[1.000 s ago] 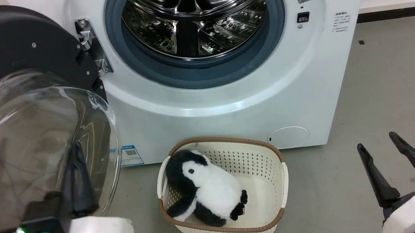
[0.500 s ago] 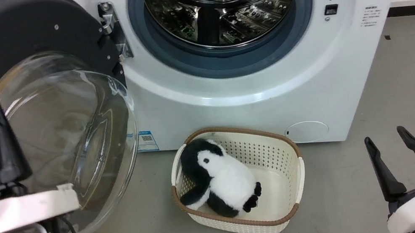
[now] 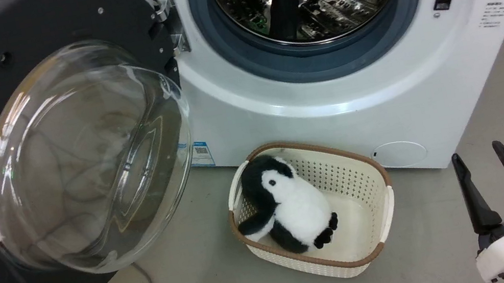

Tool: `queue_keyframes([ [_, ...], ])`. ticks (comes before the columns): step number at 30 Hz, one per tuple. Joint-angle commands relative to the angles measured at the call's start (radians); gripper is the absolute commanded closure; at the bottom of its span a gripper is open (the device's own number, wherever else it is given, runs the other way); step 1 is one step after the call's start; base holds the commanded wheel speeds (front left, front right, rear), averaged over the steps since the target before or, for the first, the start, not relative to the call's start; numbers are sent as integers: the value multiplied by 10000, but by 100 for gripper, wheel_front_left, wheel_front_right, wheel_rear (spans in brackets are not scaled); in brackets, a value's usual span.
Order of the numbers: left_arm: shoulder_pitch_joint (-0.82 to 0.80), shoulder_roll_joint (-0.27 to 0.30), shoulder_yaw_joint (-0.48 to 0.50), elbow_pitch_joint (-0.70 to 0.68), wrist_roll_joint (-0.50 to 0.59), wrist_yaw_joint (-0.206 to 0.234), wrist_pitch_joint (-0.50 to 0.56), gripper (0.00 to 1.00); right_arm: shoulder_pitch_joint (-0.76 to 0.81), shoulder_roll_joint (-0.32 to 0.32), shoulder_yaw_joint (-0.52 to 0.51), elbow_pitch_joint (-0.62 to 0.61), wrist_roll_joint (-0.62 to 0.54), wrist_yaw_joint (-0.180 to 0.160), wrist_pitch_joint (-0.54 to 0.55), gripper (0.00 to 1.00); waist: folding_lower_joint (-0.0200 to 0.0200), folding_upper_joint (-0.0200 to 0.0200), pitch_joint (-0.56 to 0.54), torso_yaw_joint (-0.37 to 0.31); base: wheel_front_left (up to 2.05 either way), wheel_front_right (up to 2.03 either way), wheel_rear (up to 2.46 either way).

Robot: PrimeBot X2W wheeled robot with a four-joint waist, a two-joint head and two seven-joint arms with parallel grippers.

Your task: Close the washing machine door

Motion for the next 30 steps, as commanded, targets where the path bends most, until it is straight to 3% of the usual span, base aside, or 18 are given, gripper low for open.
queue_keyframes([
  [1, -267, 111, 204, -97, -140, -59, -86, 100, -175, -2, -63, -36, 7, 4, -98, 0, 0, -1, 43, 102, 0, 0, 0],
  [9, -350, 459, 1122, 579, -987, -147, -254, 100, -197, -3, -209, -17, -44, 4, -265, 0, 0, -1, 165, 596, 0, 0, 0],
  [19, -387, 894, 1951, 2076, -2791, -256, -359, 100, -302, -3, -348, 35, -46, 5, -474, 0, 0, -1, 344, 1047, 0, 0, 0],
  [30, -1076, 1177, 2679, 4076, -5619, -266, 1556, 100, -505, -3, -494, 32, -178, 6, -703, 0, 0, -1, 682, 1428, 0, 0, 0],
])
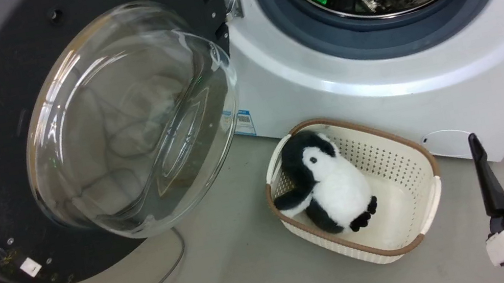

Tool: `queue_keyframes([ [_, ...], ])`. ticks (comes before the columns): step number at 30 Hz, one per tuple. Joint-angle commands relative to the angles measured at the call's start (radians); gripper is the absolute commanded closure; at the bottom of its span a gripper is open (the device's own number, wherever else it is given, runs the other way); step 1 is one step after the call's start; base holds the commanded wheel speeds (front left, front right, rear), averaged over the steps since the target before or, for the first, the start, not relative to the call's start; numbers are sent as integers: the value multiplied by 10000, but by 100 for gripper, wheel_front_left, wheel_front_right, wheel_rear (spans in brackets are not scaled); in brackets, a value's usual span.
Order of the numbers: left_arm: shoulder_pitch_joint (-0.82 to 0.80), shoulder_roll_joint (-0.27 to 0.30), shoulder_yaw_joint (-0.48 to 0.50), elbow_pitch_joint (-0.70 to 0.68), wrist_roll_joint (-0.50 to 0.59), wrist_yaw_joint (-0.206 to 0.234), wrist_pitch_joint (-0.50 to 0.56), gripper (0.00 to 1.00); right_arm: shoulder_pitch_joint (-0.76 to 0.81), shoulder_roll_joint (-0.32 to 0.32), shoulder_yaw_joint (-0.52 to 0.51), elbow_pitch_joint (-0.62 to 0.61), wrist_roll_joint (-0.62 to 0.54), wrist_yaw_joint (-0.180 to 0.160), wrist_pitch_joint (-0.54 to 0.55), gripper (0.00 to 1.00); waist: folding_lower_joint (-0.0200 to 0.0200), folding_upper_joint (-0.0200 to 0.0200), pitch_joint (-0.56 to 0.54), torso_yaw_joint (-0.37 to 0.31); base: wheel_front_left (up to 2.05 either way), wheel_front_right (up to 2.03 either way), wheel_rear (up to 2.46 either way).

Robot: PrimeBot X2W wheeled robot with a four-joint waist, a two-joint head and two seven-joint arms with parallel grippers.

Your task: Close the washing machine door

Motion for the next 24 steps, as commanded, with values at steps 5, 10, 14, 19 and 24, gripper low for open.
queue_keyframes([
  [5, -485, 292, 257, 870, -1626, -3, 1639, 100, -296, -3, -79, 12, -55, 6, -190, 0, -1, 0, 241, 162, 0, 0, 0],
  [10, -651, 372, 107, 1249, -2542, -159, 2650, 100, -388, -4, -85, -1, -193, 6, -294, 0, -1, 0, 401, 289, 0, 0, 0],
  [14, -840, 299, -21, 1376, -3474, -251, 3473, 100, -450, -4, -107, 24, -206, 7, -378, 0, -1, 0, 506, 410, 0, 0, 0],
  [19, -584, 302, -513, 678, -4543, -319, 4687, 100, -545, -4, -119, 32, -186, 7, -481, 0, -1, 0, 603, 512, 0, 0, 0],
  [24, 5, 233, -960, -158, -5570, -375, 5599, 100, -603, -4, -251, 29, -178, 7, -586, 0, -1, 0, 712, 698, 0, 0, 0],
])
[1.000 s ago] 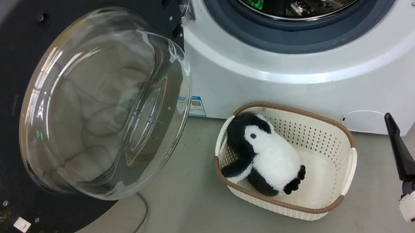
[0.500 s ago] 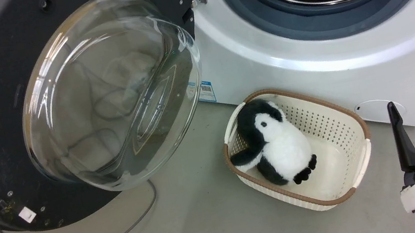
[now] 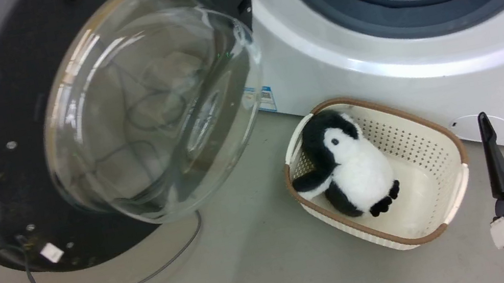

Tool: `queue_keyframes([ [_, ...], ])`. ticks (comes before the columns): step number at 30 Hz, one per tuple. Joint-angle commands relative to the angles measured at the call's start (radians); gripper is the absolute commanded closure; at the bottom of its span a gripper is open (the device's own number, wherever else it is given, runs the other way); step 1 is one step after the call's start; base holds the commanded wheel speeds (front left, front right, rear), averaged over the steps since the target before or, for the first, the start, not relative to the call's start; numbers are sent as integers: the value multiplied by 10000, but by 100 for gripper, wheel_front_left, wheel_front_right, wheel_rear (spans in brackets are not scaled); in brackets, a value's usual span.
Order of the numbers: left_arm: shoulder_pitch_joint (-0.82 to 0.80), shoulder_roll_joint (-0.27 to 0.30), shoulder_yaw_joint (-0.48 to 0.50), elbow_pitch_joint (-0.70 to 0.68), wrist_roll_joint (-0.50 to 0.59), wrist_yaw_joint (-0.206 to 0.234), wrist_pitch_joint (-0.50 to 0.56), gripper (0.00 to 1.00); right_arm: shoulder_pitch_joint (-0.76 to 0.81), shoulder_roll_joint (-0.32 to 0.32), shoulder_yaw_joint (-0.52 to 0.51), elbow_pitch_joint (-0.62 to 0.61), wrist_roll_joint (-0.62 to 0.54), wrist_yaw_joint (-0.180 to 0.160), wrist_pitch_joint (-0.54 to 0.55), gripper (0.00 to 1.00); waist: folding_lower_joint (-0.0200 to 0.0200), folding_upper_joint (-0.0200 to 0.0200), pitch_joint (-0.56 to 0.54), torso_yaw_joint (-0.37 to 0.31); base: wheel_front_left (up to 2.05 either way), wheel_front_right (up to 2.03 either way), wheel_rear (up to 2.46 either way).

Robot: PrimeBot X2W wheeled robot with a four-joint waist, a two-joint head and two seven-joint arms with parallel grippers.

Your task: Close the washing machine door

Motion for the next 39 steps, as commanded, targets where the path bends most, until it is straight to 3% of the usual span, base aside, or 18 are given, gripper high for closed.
queue_keyframes([
  [1, 241, -15, -162, -135, -331, -110, 277, 100, -138, -4, -103, -1, -27, 5, -108, 0, 0, 0, 41, 107, 0, 0, 0],
  [10, 1074, 72, -1226, -1113, -1447, -209, 1320, 100, -189, -4, -315, 31, 28, 6, -296, 0, 0, 0, 54, 487, 0, 0, 0],
  [21, 2249, -169, -3081, -3056, -1562, -210, 1671, 100, -154, -4, -381, -13, 86, 6, -297, 0, 0, 0, -116, 387, 0, 0, 0],
  [31, 2964, -401, -5232, -4885, -1282, -210, 1352, 100, -209, -4, -341, -10, 189, 6, -297, 0, 0, 0, -166, -508, 0, 0, 0],
  [39, 2670, -708, -6637, -4885, -1033, -211, 557, 100, -271, -4, -179, 21, 254, 6, -297, 0, 0, 0, -160, -1418, 0, 0, 0],
])
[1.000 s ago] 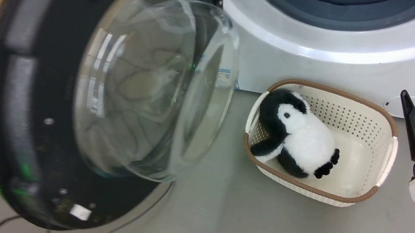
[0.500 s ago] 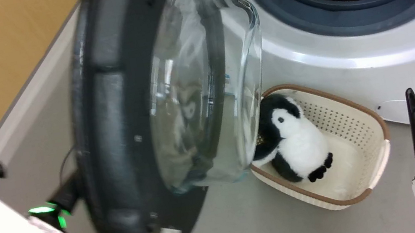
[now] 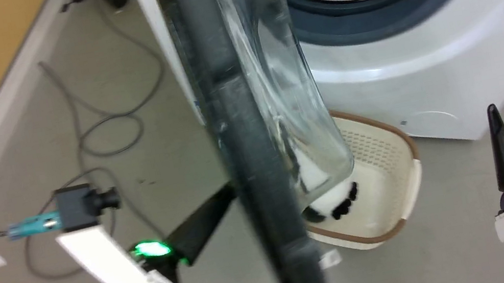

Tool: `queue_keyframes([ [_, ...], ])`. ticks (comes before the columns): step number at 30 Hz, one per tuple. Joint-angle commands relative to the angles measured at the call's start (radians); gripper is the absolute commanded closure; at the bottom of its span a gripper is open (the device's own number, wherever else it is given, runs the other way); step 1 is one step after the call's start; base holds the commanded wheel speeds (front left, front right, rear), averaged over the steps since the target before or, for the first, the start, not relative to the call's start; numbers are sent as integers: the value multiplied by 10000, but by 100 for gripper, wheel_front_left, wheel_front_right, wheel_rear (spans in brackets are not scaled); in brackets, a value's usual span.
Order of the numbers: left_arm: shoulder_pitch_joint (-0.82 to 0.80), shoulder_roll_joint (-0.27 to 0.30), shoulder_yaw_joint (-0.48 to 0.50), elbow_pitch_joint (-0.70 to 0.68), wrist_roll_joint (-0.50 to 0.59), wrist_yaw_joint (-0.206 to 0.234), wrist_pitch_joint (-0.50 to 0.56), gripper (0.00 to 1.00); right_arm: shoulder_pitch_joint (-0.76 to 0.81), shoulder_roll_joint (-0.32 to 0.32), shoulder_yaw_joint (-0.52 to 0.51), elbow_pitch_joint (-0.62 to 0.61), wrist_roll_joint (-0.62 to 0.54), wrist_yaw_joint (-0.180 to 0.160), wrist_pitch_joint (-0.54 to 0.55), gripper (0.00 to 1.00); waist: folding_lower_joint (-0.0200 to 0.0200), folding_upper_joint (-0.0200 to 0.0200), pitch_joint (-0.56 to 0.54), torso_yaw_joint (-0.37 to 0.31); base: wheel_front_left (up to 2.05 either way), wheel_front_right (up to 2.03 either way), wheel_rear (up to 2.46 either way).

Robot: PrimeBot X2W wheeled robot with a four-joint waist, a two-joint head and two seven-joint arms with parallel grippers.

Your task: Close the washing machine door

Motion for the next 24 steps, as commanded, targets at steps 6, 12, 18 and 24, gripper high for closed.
queue_keyframes([
  [6, -753, -258, -1011, 619, -22, -48, -819, 100, -334, -4, 129, -49, 71, 6, -44, 0, 0, 0, 199, -1239, 0, 0, 0],
  [12, -1337, -300, -1716, 1357, -72, -48, -1709, 100, -410, -4, 129, -67, 140, 6, -44, 0, 0, 0, 362, -2294, 0, 0, 0],
  [18, -1866, -241, -2290, 2036, 50, -48, -2791, 100, -501, -4, 122, -92, 240, 6, -44, 0, 0, 0, 519, -3305, 0, 0, 0],
  [24, -2339, -194, -2809, 2812, -47, -48, -3738, 100, -472, -4, 204, -90, 378, 6, -44, 0, 0, 0, 558, -4017, 0, 0, 0],
])
